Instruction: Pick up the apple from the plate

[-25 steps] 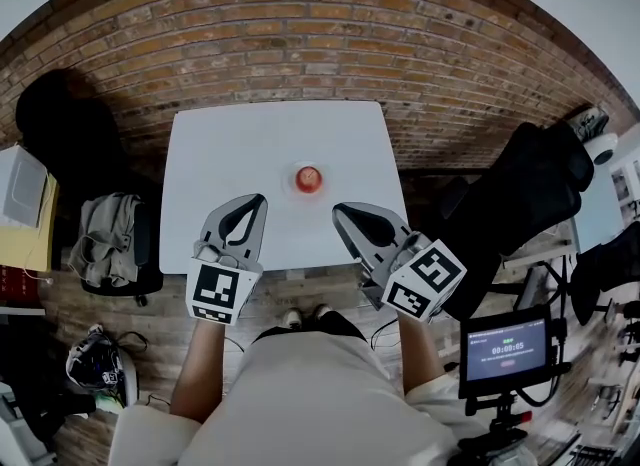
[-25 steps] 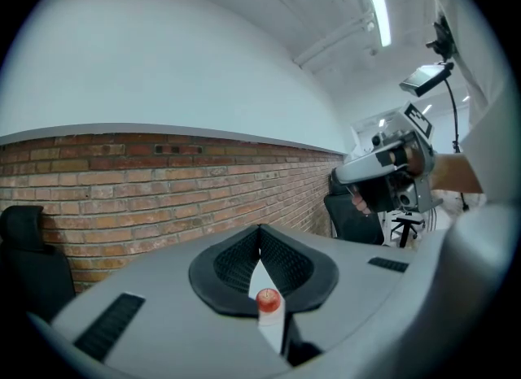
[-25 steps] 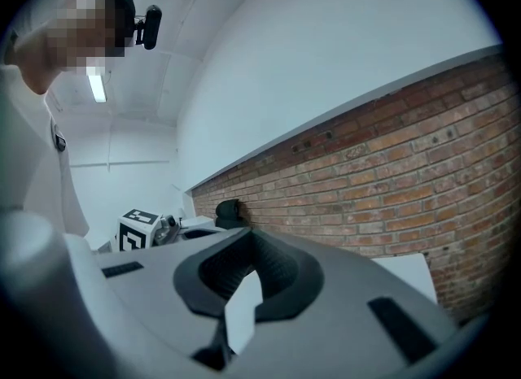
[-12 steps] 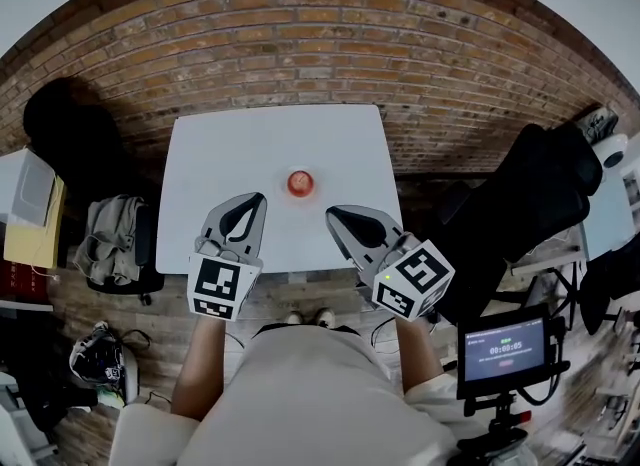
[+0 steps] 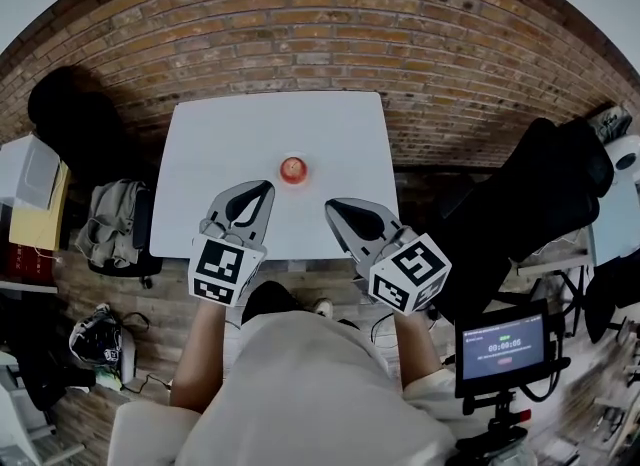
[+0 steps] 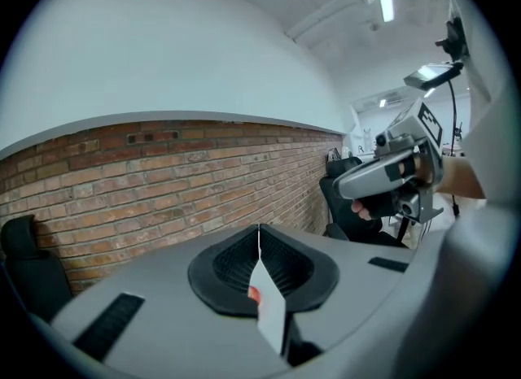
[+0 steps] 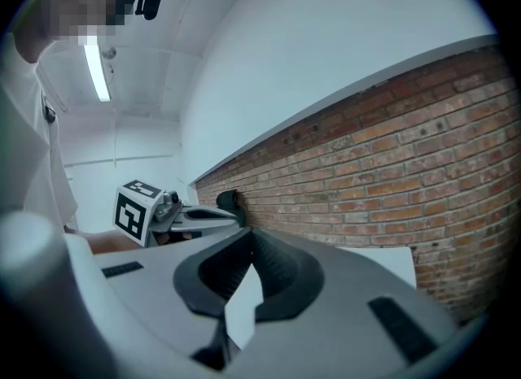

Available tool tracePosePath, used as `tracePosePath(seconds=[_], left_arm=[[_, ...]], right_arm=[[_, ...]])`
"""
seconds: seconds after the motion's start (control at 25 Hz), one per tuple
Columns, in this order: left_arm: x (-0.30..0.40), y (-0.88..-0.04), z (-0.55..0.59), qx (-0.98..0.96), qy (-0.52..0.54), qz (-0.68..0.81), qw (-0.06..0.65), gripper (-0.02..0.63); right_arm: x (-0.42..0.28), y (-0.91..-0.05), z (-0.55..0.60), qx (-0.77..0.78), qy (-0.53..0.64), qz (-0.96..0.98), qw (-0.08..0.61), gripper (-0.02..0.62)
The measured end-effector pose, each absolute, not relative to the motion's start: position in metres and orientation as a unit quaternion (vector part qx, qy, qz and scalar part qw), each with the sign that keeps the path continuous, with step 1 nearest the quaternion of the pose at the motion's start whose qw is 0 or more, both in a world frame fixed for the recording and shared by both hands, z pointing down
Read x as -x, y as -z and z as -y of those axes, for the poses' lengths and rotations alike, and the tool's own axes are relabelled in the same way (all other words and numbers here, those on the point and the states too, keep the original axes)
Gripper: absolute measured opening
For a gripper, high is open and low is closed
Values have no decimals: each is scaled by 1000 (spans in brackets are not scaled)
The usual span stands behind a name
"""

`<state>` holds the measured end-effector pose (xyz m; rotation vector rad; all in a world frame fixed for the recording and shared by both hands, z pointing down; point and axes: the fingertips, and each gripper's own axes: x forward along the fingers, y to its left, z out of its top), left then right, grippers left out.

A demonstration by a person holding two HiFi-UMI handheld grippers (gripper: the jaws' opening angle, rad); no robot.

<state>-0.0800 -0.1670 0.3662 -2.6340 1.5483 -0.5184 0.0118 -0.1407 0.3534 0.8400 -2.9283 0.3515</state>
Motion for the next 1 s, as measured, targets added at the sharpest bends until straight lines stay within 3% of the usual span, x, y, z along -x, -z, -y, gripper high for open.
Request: tracePosePath(seconds=[0.68, 1.0], left_arm=[[73, -426, 228, 868, 219, -444, -26, 11], [73, -464, 262, 882, 245, -400, -56, 64]], right_arm=[[-4, -381, 201, -285, -150, 945, 51, 2], [-3, -402, 234, -311, -180, 931, 65, 2]])
